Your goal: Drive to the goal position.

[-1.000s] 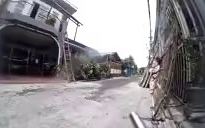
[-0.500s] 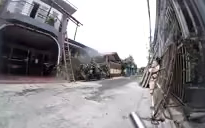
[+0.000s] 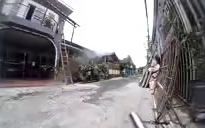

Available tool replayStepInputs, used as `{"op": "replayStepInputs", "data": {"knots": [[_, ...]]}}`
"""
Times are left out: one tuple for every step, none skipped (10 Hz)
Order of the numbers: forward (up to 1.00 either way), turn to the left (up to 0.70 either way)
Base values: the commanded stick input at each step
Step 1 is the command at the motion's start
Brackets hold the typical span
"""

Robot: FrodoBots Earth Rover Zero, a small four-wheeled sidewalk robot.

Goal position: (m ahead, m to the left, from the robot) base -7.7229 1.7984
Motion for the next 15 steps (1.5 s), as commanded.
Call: {"op": "replayStepInputs", "data": {"knots": [[0.0,0.05],[0.0,0.23],[0.0,0.57],[0.0,0.7],[0.0,0.7],[0.0,0.7],[0.0,0.7],[0.0,0.7],[0.0,0.7],[0.0,0.7],[0.0,0.7],[0.0,0.7],[0.0,0.7],[0.0,0.7],[0.0,0.7]]}}
